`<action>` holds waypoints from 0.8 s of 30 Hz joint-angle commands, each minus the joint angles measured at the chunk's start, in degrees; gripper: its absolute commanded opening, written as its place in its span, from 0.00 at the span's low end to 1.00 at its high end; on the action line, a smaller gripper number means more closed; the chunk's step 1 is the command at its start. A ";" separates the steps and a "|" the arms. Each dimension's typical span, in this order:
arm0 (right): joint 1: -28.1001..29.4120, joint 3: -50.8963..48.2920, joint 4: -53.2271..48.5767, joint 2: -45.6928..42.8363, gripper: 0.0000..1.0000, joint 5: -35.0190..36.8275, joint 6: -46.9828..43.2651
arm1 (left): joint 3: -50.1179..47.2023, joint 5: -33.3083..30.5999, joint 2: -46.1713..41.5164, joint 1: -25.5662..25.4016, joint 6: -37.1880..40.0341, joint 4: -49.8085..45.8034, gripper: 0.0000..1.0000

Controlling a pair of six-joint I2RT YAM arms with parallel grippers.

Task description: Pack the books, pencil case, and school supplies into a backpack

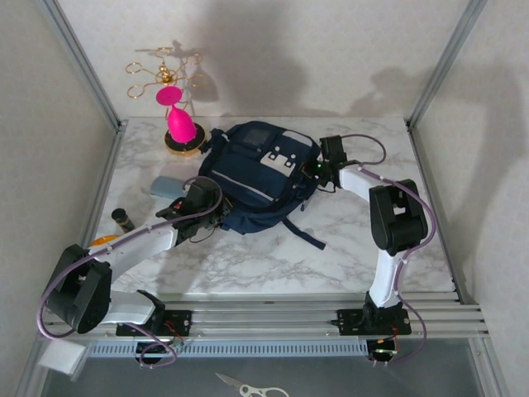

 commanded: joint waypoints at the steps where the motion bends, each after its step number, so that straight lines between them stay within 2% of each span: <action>1: -0.77 -3.81 5.33 -5.38 0.00 -3.02 1.35 | 3.23 2.44 1.35 -1.51 2.89 2.51 0.00; 9: -2.82 -18.39 7.23 -23.19 0.00 -5.51 5.77 | 9.68 1.97 8.58 -1.65 6.00 3.22 0.00; 14: -2.47 -28.66 11.34 -34.07 0.00 -5.49 11.28 | 13.17 3.18 16.22 1.83 9.41 6.17 0.00; 16: -1.20 -32.10 14.00 -36.06 0.00 -5.40 13.97 | 16.26 3.52 19.63 2.39 12.32 3.90 0.08; 18: 0.58 -34.78 16.95 -37.21 0.00 -4.39 16.77 | 16.57 4.21 20.09 2.58 14.13 2.59 0.22; 20: 2.95 -36.33 18.47 -38.85 0.00 -0.52 18.26 | 13.54 4.86 16.47 2.49 14.55 2.81 0.41; 22: 4.91 -36.93 17.93 -40.23 0.00 3.38 19.81 | 11.31 4.27 12.10 2.49 14.85 0.40 0.52; 24: 5.79 -37.96 19.31 -40.73 0.00 4.32 22.25 | 9.83 2.17 7.59 2.36 14.49 -3.91 0.56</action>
